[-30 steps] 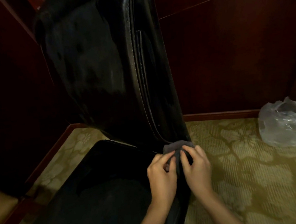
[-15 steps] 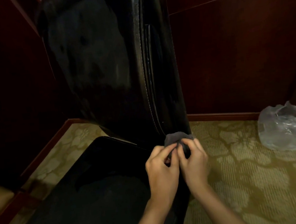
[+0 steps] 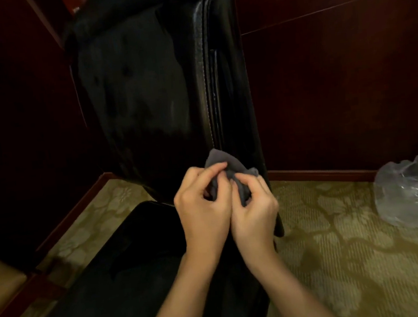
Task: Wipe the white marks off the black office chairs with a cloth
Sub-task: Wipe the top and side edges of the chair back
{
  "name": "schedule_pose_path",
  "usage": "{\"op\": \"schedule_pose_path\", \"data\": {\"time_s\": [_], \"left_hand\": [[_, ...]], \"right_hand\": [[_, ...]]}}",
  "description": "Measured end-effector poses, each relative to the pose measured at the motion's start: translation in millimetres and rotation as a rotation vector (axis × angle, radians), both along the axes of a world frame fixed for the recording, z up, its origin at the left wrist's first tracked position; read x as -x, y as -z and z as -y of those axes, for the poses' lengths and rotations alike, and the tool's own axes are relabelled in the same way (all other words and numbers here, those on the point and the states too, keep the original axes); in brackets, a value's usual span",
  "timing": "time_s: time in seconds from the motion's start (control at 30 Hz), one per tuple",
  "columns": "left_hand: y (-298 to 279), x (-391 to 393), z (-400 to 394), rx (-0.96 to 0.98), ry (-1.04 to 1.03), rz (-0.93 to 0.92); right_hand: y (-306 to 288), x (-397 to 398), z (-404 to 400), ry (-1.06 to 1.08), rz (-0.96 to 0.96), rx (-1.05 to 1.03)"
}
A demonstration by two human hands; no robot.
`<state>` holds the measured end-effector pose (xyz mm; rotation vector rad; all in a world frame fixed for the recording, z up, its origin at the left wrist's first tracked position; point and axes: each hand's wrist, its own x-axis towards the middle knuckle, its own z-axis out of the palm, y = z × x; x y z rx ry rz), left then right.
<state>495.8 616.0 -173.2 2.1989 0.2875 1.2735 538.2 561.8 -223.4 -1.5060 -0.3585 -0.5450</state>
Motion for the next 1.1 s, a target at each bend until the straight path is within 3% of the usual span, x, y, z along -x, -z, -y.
{"op": "schedule_pose_path", "data": {"time_s": [0.13, 0.27, 0.4, 0.77, 0.9, 1.1], "left_hand": [[36, 6, -2, -0.066, -0.001, -0.081], [88, 5, 6, -0.083, 0.05, -0.319], [94, -2, 12, -0.042, 0.107, -0.357], [49, 9, 2, -0.005, 0.022, -0.121], [10, 4, -4, -0.031, -0.002, 0.035], [-49, -26, -27, -0.11, 0.042, 0.108]], "right_hand": [[47, -5, 12, 0.002, 0.044, 0.133], [97, -16, 30, 0.009, -0.084, 0.32], [99, -27, 35, -0.007, -0.146, 0.314], [55, -2, 14, -0.111, -0.143, 0.132], [9, -1, 4, -0.165, -0.028, 0.02], [-53, -33, -7, 0.019, 0.111, 0.003]]}}
